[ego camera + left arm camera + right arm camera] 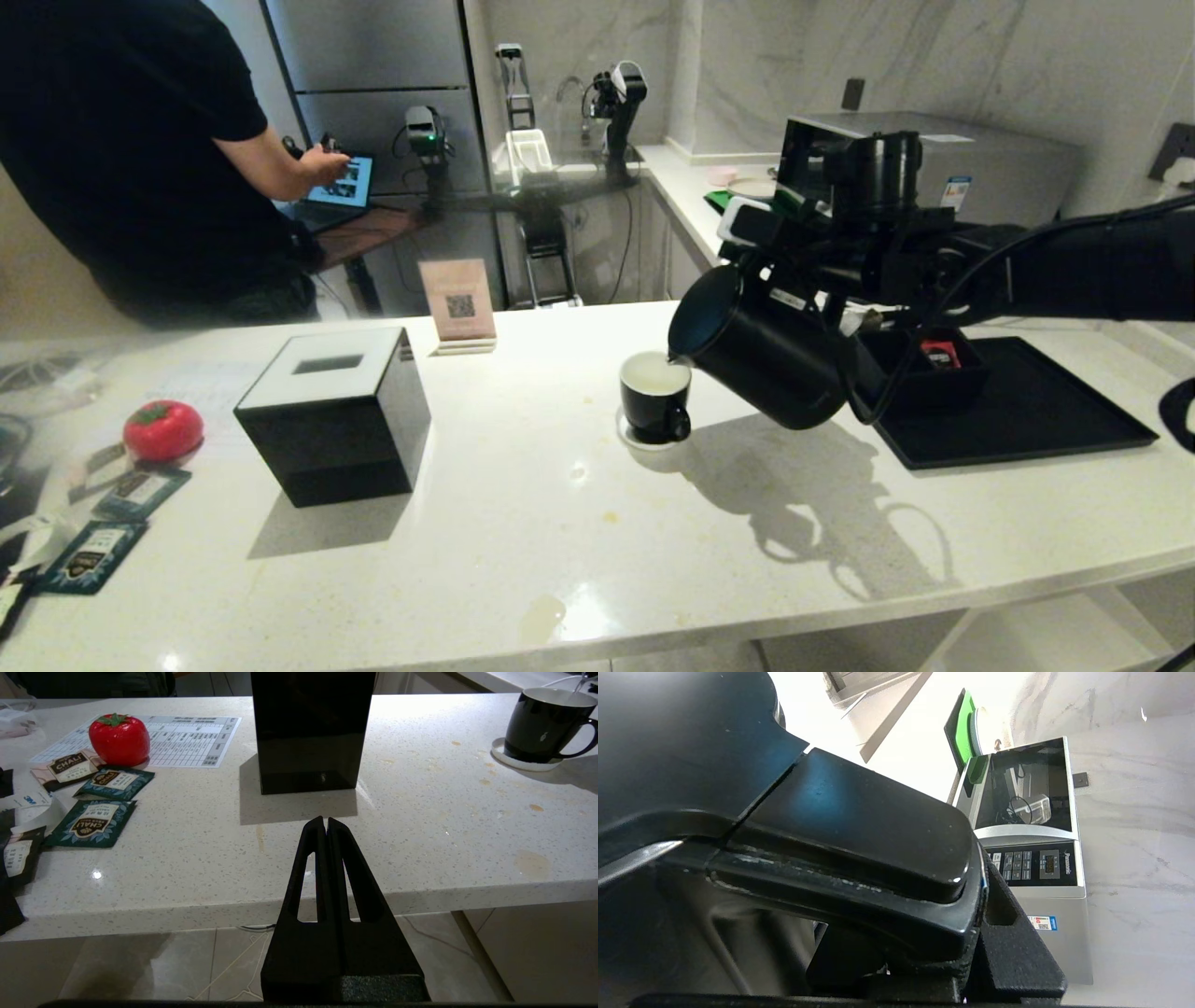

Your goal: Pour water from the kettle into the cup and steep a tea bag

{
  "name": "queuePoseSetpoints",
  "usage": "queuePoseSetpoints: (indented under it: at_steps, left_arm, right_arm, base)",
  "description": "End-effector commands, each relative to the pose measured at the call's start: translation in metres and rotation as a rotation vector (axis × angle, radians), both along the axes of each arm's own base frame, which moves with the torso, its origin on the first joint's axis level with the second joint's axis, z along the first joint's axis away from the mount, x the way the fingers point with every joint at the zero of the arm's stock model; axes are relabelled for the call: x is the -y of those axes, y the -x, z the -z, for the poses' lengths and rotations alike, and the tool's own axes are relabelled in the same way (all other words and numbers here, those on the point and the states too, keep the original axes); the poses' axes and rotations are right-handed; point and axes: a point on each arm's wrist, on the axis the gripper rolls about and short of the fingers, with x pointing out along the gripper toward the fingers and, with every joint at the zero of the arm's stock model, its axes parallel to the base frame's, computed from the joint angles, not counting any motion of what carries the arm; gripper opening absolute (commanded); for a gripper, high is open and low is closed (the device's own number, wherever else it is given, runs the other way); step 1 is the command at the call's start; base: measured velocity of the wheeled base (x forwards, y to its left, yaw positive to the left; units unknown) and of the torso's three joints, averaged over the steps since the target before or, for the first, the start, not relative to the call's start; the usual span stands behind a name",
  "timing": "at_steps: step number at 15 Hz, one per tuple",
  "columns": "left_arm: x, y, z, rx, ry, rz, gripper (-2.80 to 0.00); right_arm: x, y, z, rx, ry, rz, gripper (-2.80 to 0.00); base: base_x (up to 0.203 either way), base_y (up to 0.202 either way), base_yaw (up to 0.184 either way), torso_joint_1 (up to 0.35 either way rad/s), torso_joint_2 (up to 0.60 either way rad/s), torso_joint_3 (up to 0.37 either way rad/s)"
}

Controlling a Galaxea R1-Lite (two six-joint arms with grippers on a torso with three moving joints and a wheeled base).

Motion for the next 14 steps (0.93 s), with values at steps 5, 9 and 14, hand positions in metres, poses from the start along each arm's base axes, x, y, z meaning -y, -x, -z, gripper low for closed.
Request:
queuePoseSetpoints:
  at_steps: [5, 9, 14]
  left_arm:
    - [0.0000, 0.0000, 0.0000, 0.000, 0.000, -0.001, -2.80]
    - [0.0000, -0.0001, 0.0000, -0.001, 0.000, -0.001, -2.80]
    - [0.0000, -0.0001, 0.0000, -0.001, 0.001, 0.000, -2.80]
  right_arm:
    - [0.0001, 0.0005, -0.0009, 0.003, 0.004, 0.000, -2.80]
    - [-0.0002, 0.0013, -0.0022, 0.007, -0.001, -0.002, -2.80]
    - [-0.0003, 0.0027, -0.0057, 0.022, -0.015, -0.007, -2.80]
  base:
    - [0.000, 0.000, 0.000, 0.000, 0.00, 0.000]
    - [0.000, 0.000, 0.000, 0.000, 0.00, 0.000]
    - [0.000, 0.000, 0.000, 0.000, 0.00, 0.000]
